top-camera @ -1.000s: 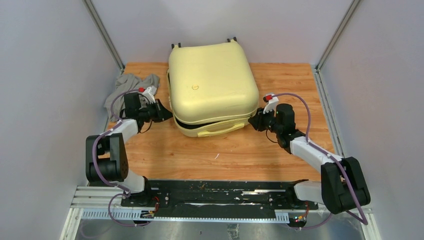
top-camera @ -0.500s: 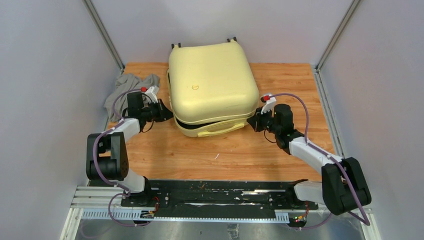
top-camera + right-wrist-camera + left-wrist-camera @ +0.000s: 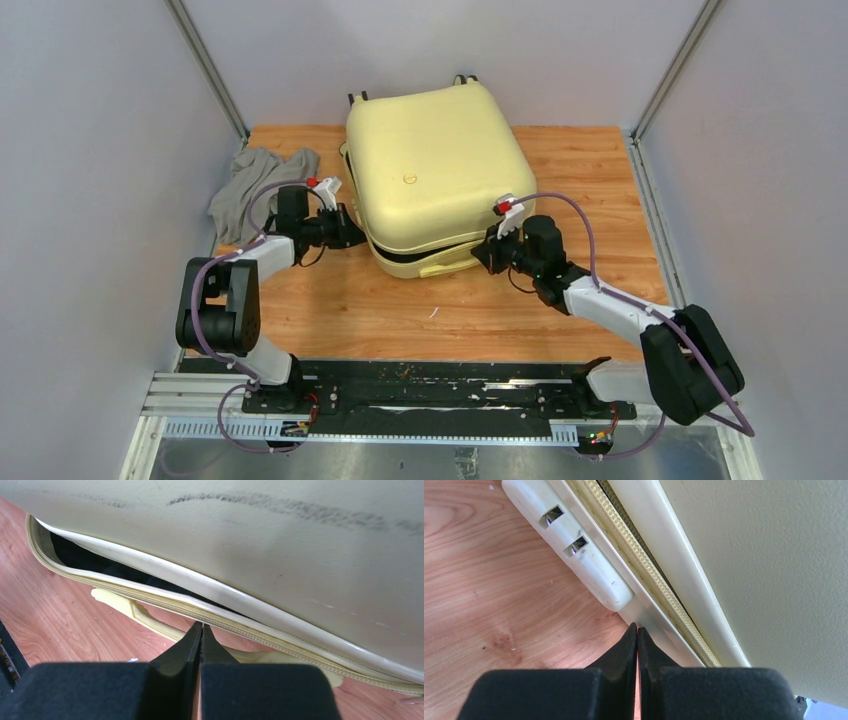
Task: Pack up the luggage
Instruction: Zip the luggage at the center of the board.
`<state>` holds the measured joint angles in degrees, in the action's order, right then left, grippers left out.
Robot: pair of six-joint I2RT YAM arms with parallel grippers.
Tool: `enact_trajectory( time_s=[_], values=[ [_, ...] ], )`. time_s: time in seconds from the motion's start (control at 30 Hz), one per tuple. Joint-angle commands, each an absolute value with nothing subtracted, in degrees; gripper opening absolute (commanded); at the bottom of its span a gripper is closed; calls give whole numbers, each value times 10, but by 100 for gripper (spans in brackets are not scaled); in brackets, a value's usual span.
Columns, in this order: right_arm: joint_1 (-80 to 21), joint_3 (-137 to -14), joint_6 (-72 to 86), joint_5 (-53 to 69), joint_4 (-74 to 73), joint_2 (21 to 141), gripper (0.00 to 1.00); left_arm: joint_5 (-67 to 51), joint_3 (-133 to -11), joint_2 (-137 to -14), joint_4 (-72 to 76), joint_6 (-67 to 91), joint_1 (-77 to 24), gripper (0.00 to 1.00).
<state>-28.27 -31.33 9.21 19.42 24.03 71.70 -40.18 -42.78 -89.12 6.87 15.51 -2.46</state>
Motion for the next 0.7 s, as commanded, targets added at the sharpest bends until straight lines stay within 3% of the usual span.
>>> enact_trajectory(
  time_s=[0.0, 0.07, 0.1, 0.13, 0.17, 0.37, 0.53, 0.67],
  values=[
    [-298, -336, 75, 158, 232, 718, 0, -428, -441, -886, 103, 162, -36, 3],
    [-293, -340, 68, 122, 198, 695, 1, -428, -438, -876, 104, 162, -34, 3],
    [-287, -342, 68, 106, 178, 679, 10, -429, -438, -872, 103, 163, -32, 3],
    [-277, -343, 68, 92, 159, 661, 26, -430, -436, -867, 103, 166, -29, 3],
    [-263, -343, 69, 85, 142, 640, 34, -432, -436, -865, 103, 168, -25, 3],
    [-136, -337, 79, 121, 72, 558, 66, -444, -433, -859, 103, 171, -2, 3],
    [-96, -336, 67, 143, 64, 576, 73, -448, -428, -848, 103, 172, 18, 3],
    [-94, -331, 49, 164, 90, 603, 66, -448, -426, -845, 103, 173, 18, 3]
  ],
)
